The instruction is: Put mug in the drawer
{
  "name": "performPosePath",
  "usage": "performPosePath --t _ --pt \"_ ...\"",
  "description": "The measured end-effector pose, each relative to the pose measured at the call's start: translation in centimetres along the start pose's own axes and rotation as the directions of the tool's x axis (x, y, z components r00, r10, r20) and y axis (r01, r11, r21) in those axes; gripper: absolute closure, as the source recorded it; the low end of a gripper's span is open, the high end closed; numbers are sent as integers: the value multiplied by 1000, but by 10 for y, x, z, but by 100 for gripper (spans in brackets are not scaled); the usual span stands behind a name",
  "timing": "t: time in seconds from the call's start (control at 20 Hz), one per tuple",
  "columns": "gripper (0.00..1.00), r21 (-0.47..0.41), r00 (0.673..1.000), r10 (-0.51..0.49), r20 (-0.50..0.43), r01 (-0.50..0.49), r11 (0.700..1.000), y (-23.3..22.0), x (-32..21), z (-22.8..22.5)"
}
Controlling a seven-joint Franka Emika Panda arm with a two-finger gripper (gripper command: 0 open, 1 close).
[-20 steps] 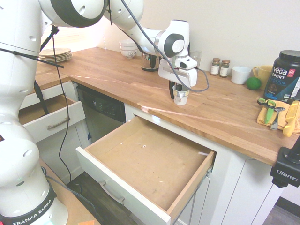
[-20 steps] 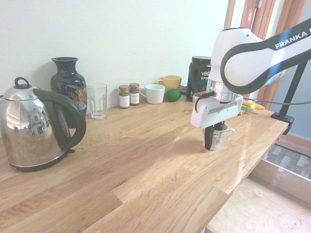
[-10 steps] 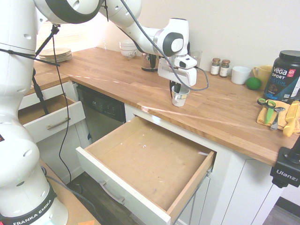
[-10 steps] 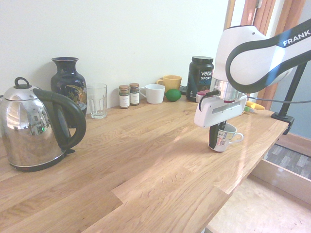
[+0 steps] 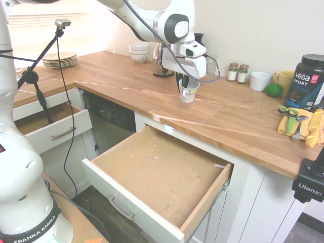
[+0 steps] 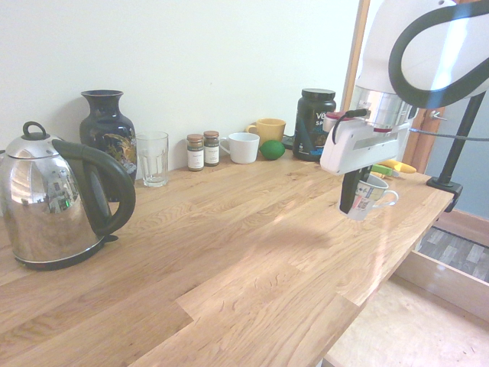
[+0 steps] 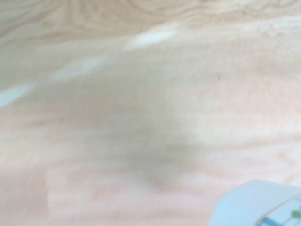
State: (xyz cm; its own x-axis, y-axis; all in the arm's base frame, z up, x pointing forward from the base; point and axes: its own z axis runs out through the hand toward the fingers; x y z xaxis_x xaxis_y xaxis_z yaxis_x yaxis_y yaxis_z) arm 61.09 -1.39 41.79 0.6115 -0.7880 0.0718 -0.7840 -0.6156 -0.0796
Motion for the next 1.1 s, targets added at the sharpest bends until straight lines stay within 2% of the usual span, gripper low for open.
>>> performPosePath --t 0.25,0.5,0.75,1.1 --pt "100 -32 998 -53 19 53 998 37 -27 -6" --pt "100 -56 997 -65 50 68 996 104 -61 1" --pt "100 -66 995 -65 70 69 995 161 -92 26" --pt "100 -81 995 -49 89 56 995 208 -104 66"
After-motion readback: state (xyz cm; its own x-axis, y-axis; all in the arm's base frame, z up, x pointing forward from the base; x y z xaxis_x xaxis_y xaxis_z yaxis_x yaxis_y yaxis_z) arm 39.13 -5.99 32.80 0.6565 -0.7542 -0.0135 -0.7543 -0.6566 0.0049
